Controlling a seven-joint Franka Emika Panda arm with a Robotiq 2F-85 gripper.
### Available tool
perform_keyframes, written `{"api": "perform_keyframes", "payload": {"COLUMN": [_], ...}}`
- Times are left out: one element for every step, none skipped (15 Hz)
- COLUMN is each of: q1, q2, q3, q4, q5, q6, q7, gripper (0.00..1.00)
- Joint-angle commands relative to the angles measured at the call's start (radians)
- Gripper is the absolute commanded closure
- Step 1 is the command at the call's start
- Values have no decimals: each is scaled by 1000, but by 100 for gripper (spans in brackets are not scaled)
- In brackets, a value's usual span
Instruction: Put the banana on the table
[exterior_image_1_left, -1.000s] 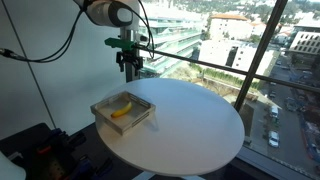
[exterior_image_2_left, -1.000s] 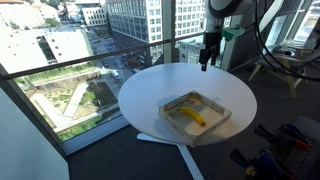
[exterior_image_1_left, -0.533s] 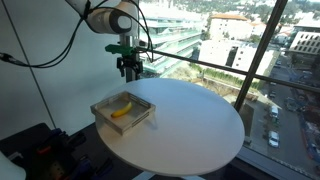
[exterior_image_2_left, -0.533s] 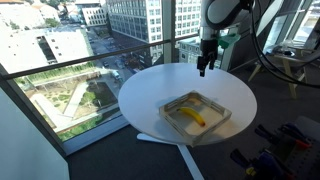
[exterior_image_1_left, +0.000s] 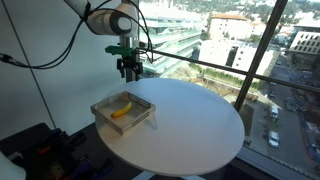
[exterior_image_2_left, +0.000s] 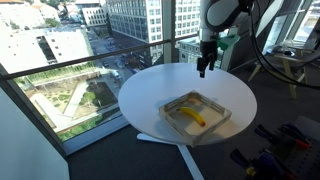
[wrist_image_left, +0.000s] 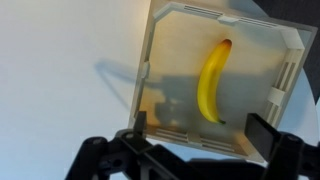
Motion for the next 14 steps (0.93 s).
{"api": "perform_keyframes", "payload": {"q1": [-6, -5, -5, -3, -2, -1, 1, 1, 1, 2, 2, 3, 3, 3], "q2": [0, 0, 0, -2, -1, 0, 2, 4, 7, 9, 13, 17, 19, 24], "q3": [6, 6, 6, 6, 7, 8, 9, 11, 12, 13, 14, 16, 18, 20], "q4": [1, 1, 1, 2, 4, 7, 10, 15, 21, 26, 32, 40, 44, 52], "q5": [-1, -1, -1, -7, -5, -7, -9, -7, -7, -7, -6, -5, -3, 2], "q6": [-2, -2, -2, -1, 0, 3, 5, 5, 4, 4, 3, 0, -2, -8], "q7": [1, 1, 1, 11, 9, 10, 13, 13, 15, 17, 17, 16, 16, 12], "gripper": [0, 0, 0, 0, 0, 0, 0, 0, 0, 0, 0, 0, 0, 0]}}
